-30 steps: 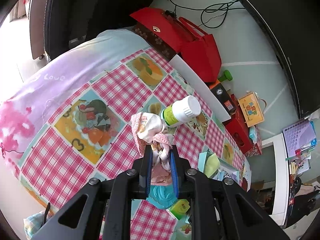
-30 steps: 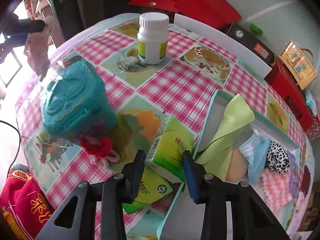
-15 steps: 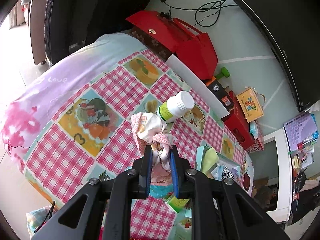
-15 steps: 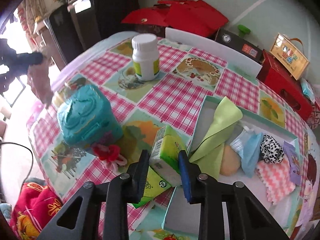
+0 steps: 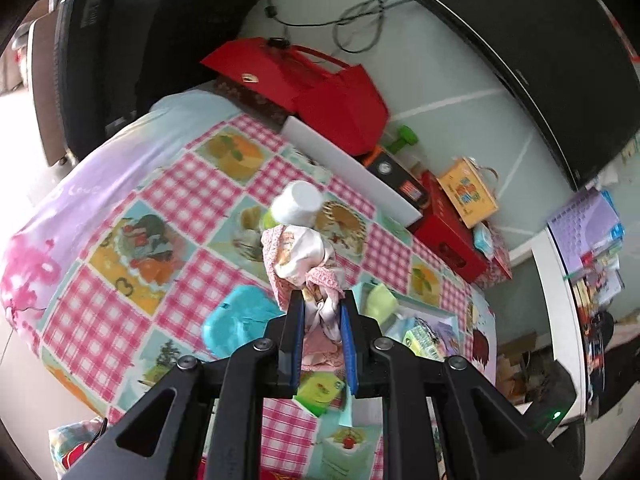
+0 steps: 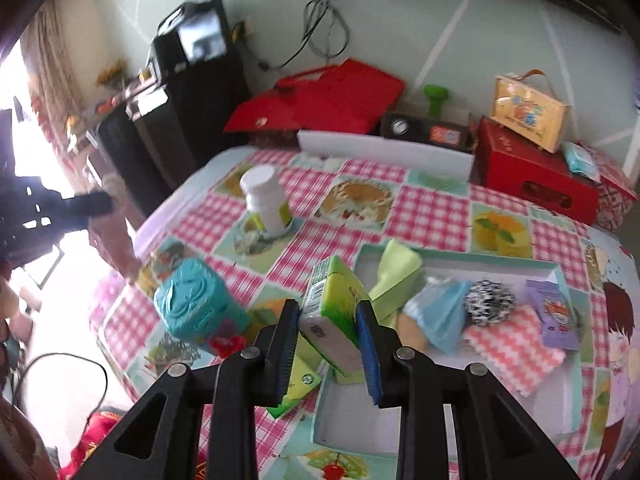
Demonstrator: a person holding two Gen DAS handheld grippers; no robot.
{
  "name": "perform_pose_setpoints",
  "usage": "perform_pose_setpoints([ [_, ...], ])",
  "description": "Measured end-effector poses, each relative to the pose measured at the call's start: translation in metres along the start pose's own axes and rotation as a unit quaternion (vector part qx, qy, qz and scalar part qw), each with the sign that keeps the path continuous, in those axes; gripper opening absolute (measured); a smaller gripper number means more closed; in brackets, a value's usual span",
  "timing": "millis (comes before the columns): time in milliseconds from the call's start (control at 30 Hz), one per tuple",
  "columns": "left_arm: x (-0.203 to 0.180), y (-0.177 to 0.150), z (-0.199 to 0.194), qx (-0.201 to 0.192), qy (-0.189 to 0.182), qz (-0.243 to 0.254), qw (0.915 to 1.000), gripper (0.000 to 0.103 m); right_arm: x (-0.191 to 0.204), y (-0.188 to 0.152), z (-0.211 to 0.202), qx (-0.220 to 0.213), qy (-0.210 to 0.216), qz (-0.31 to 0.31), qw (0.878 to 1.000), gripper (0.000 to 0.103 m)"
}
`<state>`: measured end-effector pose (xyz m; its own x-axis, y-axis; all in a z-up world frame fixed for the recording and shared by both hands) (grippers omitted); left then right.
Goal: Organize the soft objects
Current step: 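Carry the pink cloth and tissue packet with both grippers over the tray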
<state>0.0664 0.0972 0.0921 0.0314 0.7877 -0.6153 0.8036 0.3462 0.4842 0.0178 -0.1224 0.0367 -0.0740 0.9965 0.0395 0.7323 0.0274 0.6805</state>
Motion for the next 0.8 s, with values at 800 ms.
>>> perform_pose_setpoints([
  [800, -0.112, -0.074, 0.113, 0.119, -0.034, 0.132, 0.9835, 0.017, -0.151, -0.017, -0.04, -0.028, -0.099, 0.154, 0.983, 0.027],
])
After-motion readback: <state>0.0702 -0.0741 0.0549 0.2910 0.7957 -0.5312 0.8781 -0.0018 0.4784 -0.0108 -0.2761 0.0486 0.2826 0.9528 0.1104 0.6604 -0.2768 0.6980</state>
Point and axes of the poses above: each gripper's, at about its wrist camera, not at the fingertips, and z roughly the way its jaws point, x to its left, y to its top, the point moved 5 cm from there along z, roughly the way its jaws point, and after that the axes turned 10 degrees about -y, right-handed, at the moved point
